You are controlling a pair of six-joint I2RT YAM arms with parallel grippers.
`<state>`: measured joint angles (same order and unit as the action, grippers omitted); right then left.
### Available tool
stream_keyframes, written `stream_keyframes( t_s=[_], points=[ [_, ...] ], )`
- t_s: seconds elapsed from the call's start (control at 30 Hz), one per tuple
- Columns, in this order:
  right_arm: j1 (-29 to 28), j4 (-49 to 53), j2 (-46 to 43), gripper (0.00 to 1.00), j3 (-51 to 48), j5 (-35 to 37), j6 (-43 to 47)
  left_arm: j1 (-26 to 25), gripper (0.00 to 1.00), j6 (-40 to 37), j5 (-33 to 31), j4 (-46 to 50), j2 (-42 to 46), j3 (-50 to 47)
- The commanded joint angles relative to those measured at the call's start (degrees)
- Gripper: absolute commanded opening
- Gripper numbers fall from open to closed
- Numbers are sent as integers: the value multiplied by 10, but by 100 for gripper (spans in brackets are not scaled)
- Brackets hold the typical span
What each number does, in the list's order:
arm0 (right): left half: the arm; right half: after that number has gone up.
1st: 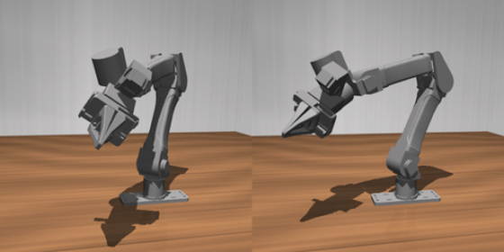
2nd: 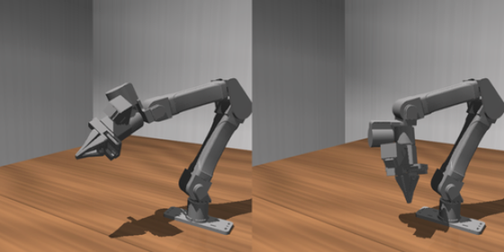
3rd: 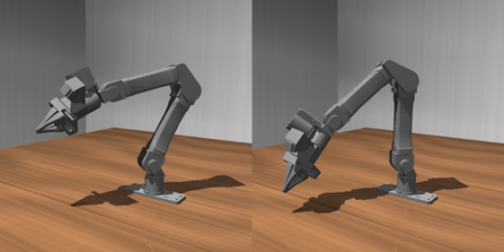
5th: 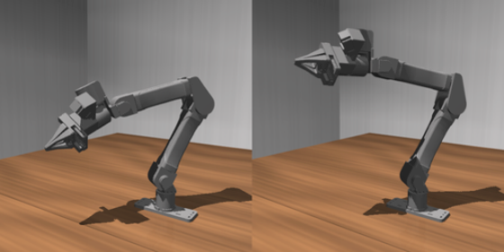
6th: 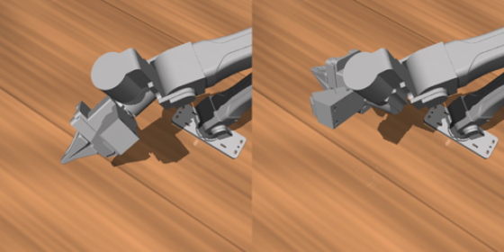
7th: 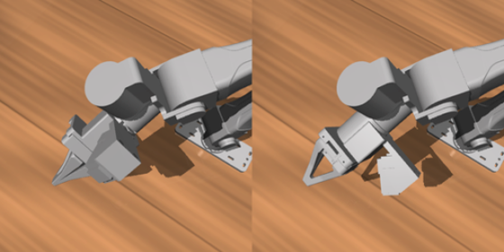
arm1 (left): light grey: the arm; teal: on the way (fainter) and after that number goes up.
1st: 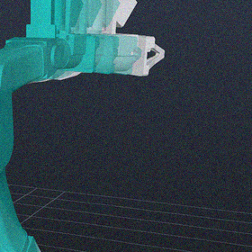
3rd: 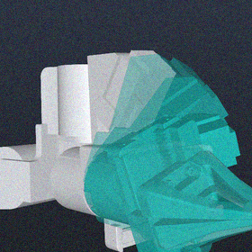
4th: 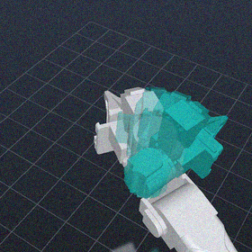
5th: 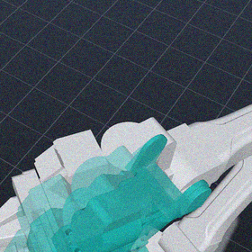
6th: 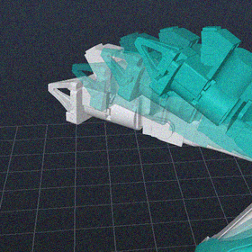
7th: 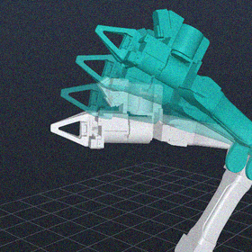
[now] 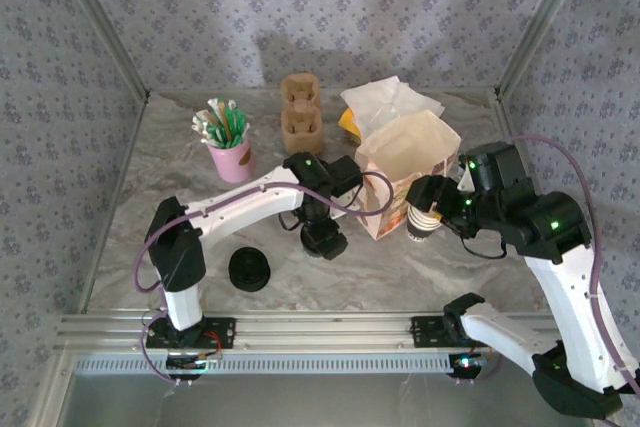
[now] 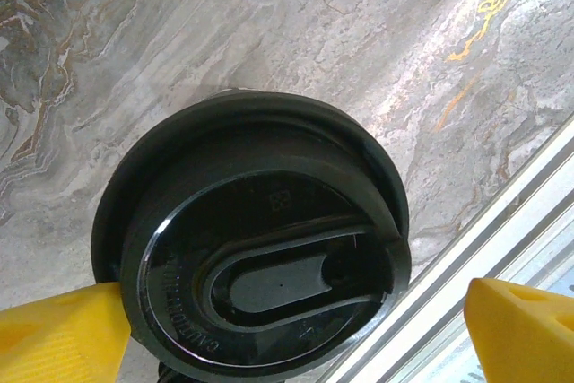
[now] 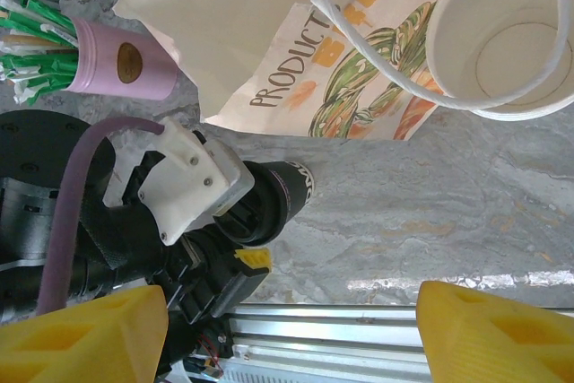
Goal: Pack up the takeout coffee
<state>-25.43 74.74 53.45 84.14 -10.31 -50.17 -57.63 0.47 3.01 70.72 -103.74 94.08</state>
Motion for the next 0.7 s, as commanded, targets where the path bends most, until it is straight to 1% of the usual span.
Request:
stream_keyframes(
  t_s=[0.0, 0.17, 0.33, 0.43, 0.53, 0.63, 0.67],
  points=[
    [-4, 1, -4, 75, -5, 6, -10, 9, 94, 3, 25, 0, 0, -2],
    [-8, -3, 0, 75, -6, -6, 3, 23, 94, 11, 28, -13, 21, -2],
    [-24, -15, 14, 75, -4, -27, 35, 40, 95, 16, 13, -20, 47, -10],
    [-51, -10, 30, 74, 11, -23, 67, 57, 96, 27, 1, -37, 82, -18],
    [-85, 1, 52, 74, 35, -7, 103, 85, 97, 43, -16, -59, 128, -15],
    [-127, 14, 89, 73, 72, 11, 137, 122, 99, 69, -39, -97, 196, -23],
    [-149, 22, 108, 73, 88, 15, 162, 139, 100, 81, -44, -118, 227, -33]
  ],
)
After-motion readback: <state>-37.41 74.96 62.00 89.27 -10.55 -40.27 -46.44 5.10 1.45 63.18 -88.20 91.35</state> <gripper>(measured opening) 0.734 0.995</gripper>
